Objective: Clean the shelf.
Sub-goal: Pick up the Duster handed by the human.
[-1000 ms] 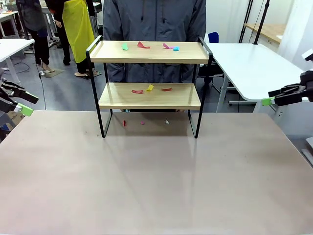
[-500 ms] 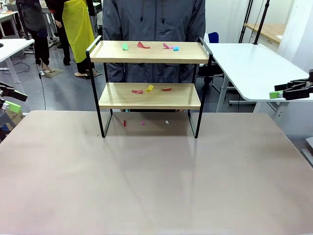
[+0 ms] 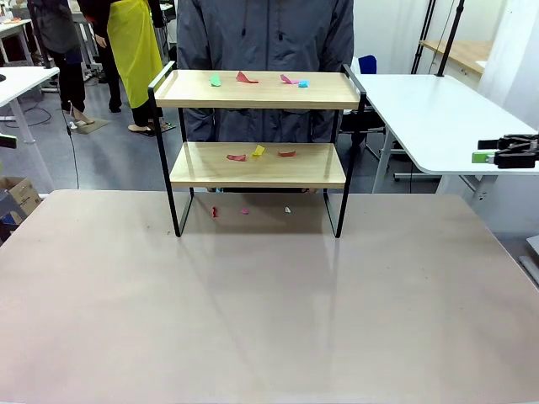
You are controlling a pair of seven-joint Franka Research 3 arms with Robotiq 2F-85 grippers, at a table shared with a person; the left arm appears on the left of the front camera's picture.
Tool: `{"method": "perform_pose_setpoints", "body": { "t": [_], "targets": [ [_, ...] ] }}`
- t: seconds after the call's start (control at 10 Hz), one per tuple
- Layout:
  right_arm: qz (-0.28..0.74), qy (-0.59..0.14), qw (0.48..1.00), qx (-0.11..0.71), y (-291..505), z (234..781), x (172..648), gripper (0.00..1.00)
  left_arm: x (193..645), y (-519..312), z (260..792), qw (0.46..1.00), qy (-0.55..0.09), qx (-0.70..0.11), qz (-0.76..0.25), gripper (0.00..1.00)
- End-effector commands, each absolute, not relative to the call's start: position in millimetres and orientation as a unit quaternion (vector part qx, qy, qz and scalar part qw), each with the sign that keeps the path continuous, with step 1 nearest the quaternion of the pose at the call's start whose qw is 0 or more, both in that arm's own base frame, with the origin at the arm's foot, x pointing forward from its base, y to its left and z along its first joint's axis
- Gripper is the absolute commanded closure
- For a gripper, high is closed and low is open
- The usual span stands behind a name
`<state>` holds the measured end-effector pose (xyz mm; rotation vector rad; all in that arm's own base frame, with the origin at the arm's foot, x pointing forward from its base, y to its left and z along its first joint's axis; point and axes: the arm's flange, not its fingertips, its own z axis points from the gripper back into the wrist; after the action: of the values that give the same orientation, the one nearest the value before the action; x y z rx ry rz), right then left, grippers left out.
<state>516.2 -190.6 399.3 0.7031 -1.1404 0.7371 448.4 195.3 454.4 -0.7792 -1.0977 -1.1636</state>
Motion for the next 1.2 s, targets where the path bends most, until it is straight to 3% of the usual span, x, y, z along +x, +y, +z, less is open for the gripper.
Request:
{"method": "perform_pose_setpoints", "body": {
  "t": [0.0,0.4,1.1],
  "targets": [
    [0.329,-0.539,0.703,0.326,-202.0,399.9,521.5,0.0,452.5,205.1,456.4,0.598,-0.506,-0.354,-0.511,0.0],
    [0.327,-0.548,0.697,0.326,-209.1,401.0,521.5,0.0,456.0,210.2,451.7,0.573,-0.517,-0.374,-0.514,0.0],
    [0.322,-0.531,0.711,0.33,-209.2,400.0,516.6,0.0,452.9,206.9,447.8,0.588,-0.5,-0.376,-0.513,0.0]
  ]
}}
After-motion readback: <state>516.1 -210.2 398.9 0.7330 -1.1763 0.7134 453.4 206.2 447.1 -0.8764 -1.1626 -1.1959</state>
